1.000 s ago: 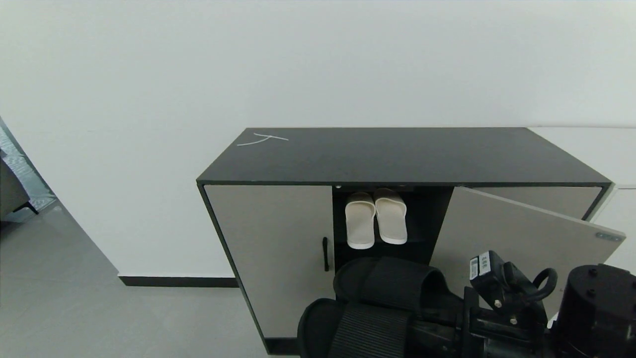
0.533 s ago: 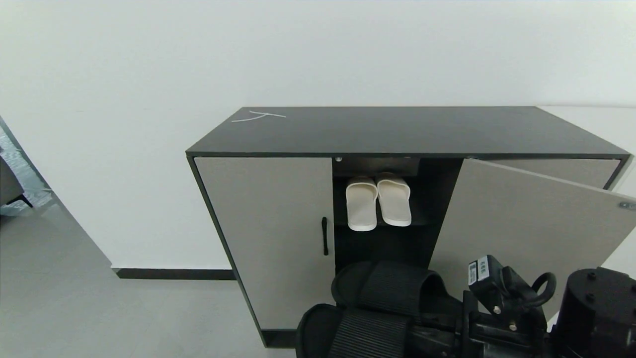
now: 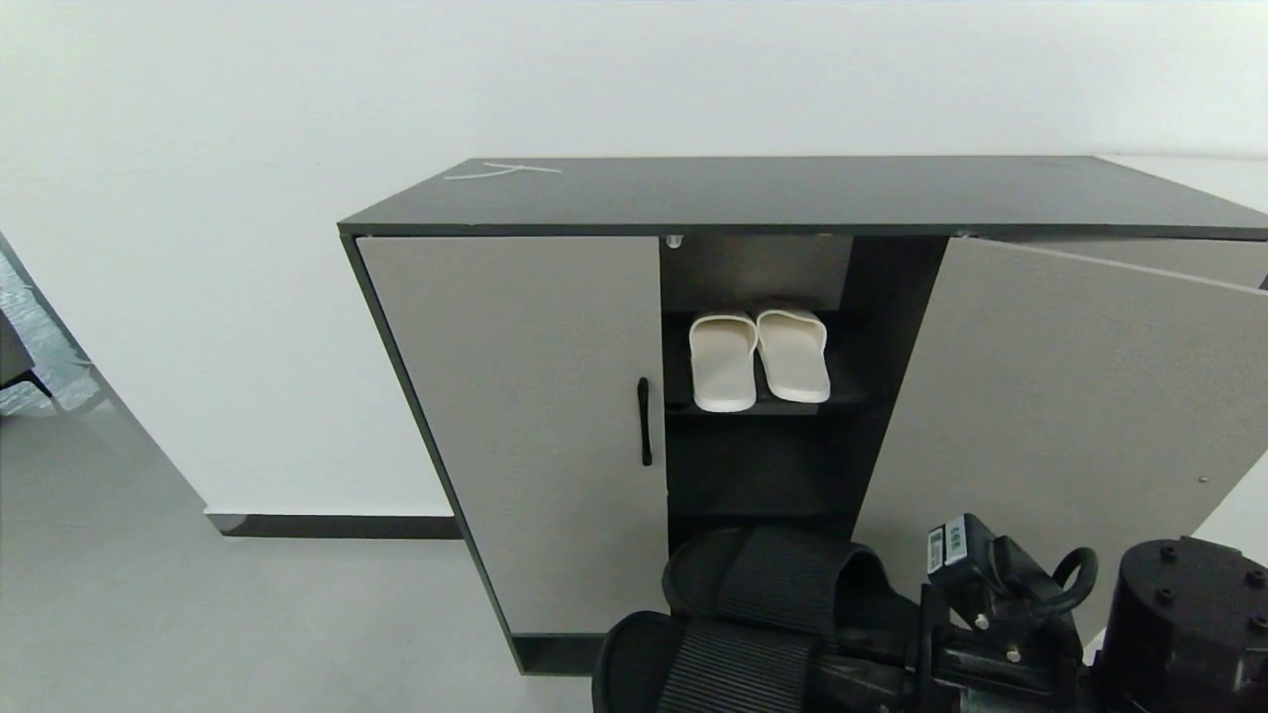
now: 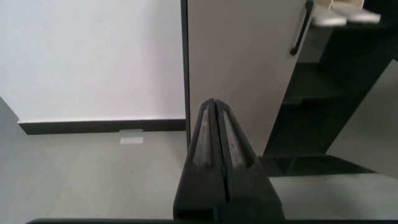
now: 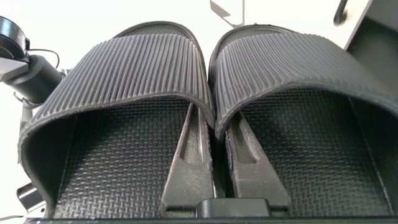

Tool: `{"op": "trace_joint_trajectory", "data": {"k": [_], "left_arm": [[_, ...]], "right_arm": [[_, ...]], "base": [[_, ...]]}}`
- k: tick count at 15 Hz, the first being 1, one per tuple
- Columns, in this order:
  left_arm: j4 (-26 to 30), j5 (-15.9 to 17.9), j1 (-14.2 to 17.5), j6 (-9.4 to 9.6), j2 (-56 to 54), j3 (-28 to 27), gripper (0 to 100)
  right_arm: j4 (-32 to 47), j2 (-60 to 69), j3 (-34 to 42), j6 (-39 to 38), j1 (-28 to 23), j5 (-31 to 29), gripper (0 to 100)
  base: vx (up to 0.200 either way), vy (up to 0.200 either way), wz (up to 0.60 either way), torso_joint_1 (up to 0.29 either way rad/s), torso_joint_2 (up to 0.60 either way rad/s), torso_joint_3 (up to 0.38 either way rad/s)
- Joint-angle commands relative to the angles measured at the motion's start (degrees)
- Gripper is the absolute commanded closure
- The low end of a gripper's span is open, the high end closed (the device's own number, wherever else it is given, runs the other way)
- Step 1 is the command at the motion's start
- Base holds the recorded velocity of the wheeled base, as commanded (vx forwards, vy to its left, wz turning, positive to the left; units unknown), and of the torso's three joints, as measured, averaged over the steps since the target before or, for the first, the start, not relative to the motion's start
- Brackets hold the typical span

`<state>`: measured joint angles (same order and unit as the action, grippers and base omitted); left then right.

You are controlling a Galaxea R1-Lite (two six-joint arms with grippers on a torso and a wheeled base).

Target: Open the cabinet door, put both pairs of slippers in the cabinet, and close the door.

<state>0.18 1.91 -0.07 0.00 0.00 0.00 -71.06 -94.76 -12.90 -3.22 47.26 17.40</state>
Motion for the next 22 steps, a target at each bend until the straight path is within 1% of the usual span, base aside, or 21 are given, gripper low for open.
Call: {"op": "trace_joint_trajectory", "data": {"k": [1, 6, 8, 9, 11, 12, 13, 14, 15, 16, 17, 18, 19, 20, 21, 22], "left_arm": [[0.0, 0.0, 0.1, 0.00, 0.1, 0.0, 100], [0.0, 0.0, 0.1, 0.00, 0.1, 0.0, 100], [0.0, 0.0, 0.0, 0.18, 0.1, 0.0, 100], [0.0, 0.0, 0.0, 0.18, 0.1, 0.0, 100], [0.0, 0.0, 0.1, 0.18, 0.1, 0.0, 100], [0.0, 0.0, 0.0, 0.18, 0.1, 0.0, 100], [0.0, 0.0, 0.0, 0.18, 0.1, 0.0, 100], [0.0, 0.1, 0.0, 0.26, 0.1, 0.0, 100], [0.0, 0.1, 0.0, 0.35, 0.1, 0.0, 100], [0.0, 0.1, 0.1, 0.35, 0.1, 0.0, 100], [0.0, 0.1, 0.1, 0.26, 0.1, 0.0, 100], [0.0, 0.1, 0.0, 0.35, 0.1, 0.0, 100], [0.0, 0.1, 0.0, 0.35, 0.1, 0.0, 100], [0.0, 0.1, 0.0, 0.35, 0.1, 0.0, 100], [0.0, 0.1, 0.1, 0.35, 0.1, 0.0, 100], [0.0, 0.1, 0.0, 0.35, 0.1, 0.0, 100]], "right_arm": [[-0.5, -0.4, 0.2, 0.1, 0.0, 0.0, 100], [-1.5, -1.6, 2.4, 0.0, -0.2, -0.2, 100], [-3.2, -2.7, 3.7, 0.0, -1.2, -0.3, 100], [-4.6, -3.9, 4.5, -0.1, -2.4, -0.3, 100], [-9.9, -8.3, 7.8, -0.1, -5.4, -0.3, 100], [-14.7, -11.7, 9.8, -0.4, -7.7, -0.7, 100], [-18.9, -14.9, 11.7, -0.6, -8.9, -3.0, 100], [-18.9, -17.1, 11.8, -0.6, -9.5, -9.0, 100], [-18.9, -18.9, 10.2, -1.1, -9.6, -16.5, 100], [-18.9, -20.7, 8.0, -3.0, -9.8, -21.2, 100], [-18.9, -22.8, 4.1, -6.6, -9.8, -25.0, 100], [-18.9, -23.9, 1.8, -8.0, -9.8, -26.9, 100], [-18.9, -27.0, -2.3, -9.2, -9.8, -31.0, 100], [-18.9, -28.5, -4.2, -9.2, -9.9, -32.9, 100], [-18.9, -32.3, -9.3, -9.1, -9.9, -37.3, 100], [-18.9, -32.9, -10.2, -9.1, -9.9, -37.8, 100]], "base": [[0.000, 0.000, 0.00, -0.173, 0.47, 0.300], [0.000, 0.000, 0.00, -0.140, 0.46, 0.314], [0.000, 0.000, 0.00, -0.095, 0.35, 0.254], [0.000, 0.000, 0.00, -0.041, 0.15, 0.115], [0.000, 0.000, 0.00, -0.009, 0.04, 0.021], [0.000, 0.000, 0.00, 0.000, 0.00, 0.000], [0.000, 0.000, 0.00, 0.000, 0.00, 0.000], [0.200, 0.000, 0.00, 0.002, 0.00, 0.012], [0.200, 0.000, 0.00, 0.002, 0.00, 0.002], [0.200, 0.000, 0.00, 0.007, 0.01, 0.002], [0.200, 0.000, 0.00, -0.007, 0.01, 0.002], [0.000, 0.000, 0.00, 0.000, 0.00, 0.000], [0.000, 0.000, 0.00, 0.000, 0.00, 0.000], [0.000, 0.000, 0.00, 0.000, 0.00, 0.000], [0.000, 0.000, 0.00, 0.000, 0.00, 0.000], [0.000, 0.000, 0.00, 0.000, 0.00, 0.000]]}}
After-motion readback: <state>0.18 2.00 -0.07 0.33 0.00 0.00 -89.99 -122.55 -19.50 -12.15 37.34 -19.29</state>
